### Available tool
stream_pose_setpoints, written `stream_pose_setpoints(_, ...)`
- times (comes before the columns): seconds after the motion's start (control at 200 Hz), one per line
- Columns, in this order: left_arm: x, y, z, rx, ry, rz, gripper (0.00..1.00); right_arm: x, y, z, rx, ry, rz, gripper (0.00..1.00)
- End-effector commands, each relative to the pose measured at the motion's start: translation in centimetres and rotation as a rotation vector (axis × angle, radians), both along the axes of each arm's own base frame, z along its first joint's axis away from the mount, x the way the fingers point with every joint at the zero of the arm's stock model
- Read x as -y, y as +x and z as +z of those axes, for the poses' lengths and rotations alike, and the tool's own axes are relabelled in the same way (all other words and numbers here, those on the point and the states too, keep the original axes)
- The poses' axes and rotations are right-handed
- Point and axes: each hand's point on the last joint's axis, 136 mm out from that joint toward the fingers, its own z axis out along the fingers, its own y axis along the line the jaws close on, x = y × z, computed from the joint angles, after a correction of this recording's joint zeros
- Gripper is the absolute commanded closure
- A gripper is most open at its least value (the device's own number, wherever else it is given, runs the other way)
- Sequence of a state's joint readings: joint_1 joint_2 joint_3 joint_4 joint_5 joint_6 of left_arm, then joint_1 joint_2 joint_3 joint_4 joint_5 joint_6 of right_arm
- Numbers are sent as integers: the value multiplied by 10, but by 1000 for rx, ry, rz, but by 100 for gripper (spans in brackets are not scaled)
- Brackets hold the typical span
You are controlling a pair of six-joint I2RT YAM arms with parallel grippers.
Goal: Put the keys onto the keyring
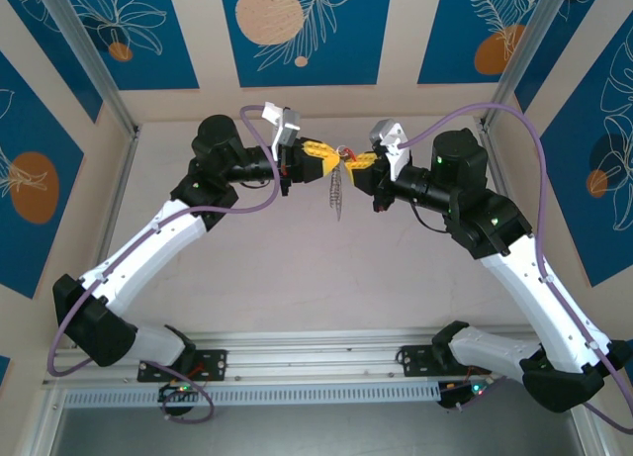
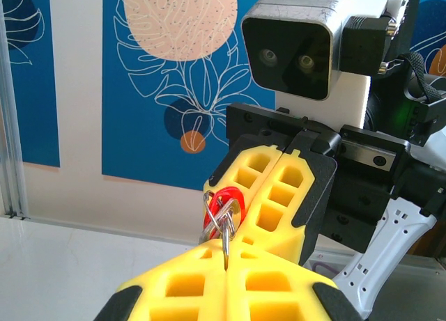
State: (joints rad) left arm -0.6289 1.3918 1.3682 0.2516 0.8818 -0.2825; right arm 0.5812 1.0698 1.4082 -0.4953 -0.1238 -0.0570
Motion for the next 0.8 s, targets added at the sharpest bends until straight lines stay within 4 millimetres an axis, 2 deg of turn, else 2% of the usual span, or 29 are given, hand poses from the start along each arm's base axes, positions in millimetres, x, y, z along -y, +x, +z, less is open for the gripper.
stream_pose_setpoints(0.0, 0, -5, 20, 53, -42, -6, 100, 8, -4, 14, 41, 9, -21, 100)
stream_pose_setpoints(0.155, 0, -2, 16, 45, -34, 6, 100, 13, 0, 12, 37, 1, -47, 100)
stream_pose_setpoints(0.47, 1, 6, 2, 27, -17, 44, 100, 22, 14, -4, 8, -50, -116, 100)
stream_pose_setpoints(0.795, 4, 17, -13, -3, 0, 79, 100, 23, 22, -1, -2, -48, -127, 100)
